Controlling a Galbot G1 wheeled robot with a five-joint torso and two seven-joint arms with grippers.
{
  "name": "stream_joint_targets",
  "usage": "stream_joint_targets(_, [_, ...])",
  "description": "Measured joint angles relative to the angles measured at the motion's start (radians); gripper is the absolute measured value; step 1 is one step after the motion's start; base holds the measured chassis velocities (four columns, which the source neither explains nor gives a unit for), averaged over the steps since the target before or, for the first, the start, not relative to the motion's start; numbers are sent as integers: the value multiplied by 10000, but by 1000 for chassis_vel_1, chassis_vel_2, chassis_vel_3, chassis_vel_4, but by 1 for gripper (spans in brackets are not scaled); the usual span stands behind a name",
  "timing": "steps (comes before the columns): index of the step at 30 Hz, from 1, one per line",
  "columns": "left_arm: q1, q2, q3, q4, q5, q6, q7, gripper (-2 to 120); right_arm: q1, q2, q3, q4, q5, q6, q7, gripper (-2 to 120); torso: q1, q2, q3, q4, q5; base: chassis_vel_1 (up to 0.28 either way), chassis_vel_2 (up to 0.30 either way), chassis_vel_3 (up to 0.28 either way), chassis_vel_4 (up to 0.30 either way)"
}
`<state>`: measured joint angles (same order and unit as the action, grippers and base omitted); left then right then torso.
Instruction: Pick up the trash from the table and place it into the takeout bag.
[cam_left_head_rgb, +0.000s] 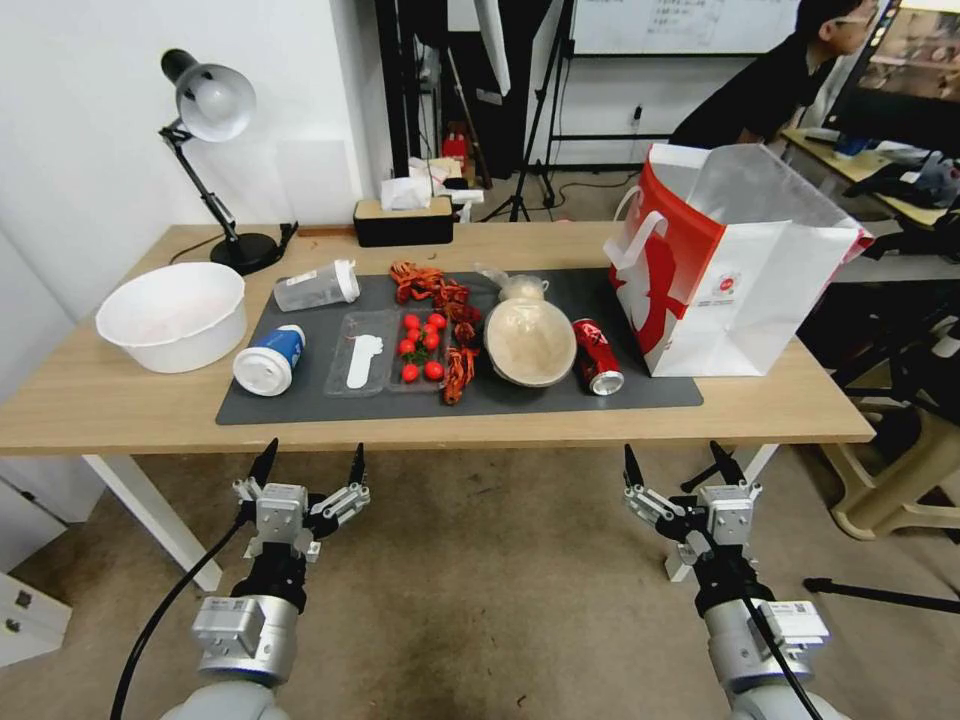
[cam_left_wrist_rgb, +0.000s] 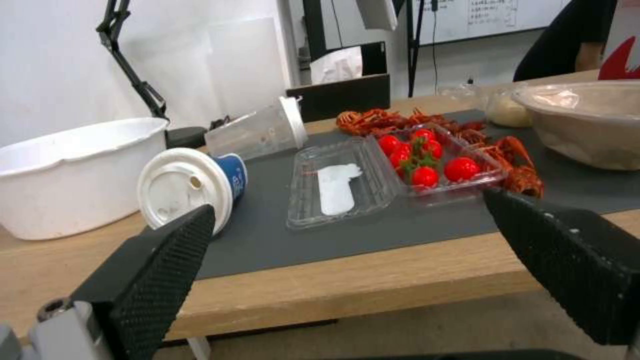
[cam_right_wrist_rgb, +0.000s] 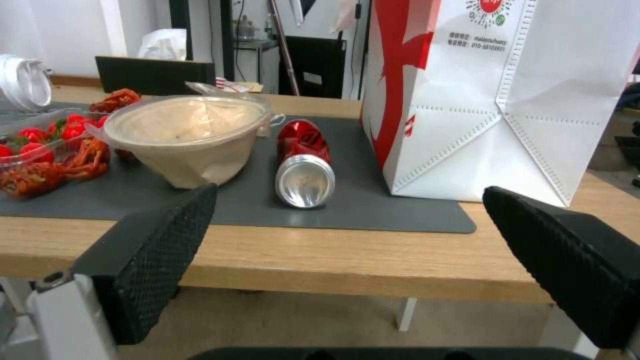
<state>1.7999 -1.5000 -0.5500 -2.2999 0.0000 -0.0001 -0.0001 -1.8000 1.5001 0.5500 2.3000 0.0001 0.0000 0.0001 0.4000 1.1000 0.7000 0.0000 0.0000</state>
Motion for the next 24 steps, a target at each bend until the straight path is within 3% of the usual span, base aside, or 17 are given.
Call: stream_joint_targets(24, [-23,99,43,-24,-84,33,-120,100,-23,-35,23,70,92,-118,-19,100,0,0,0,2,2,0,0,0,0])
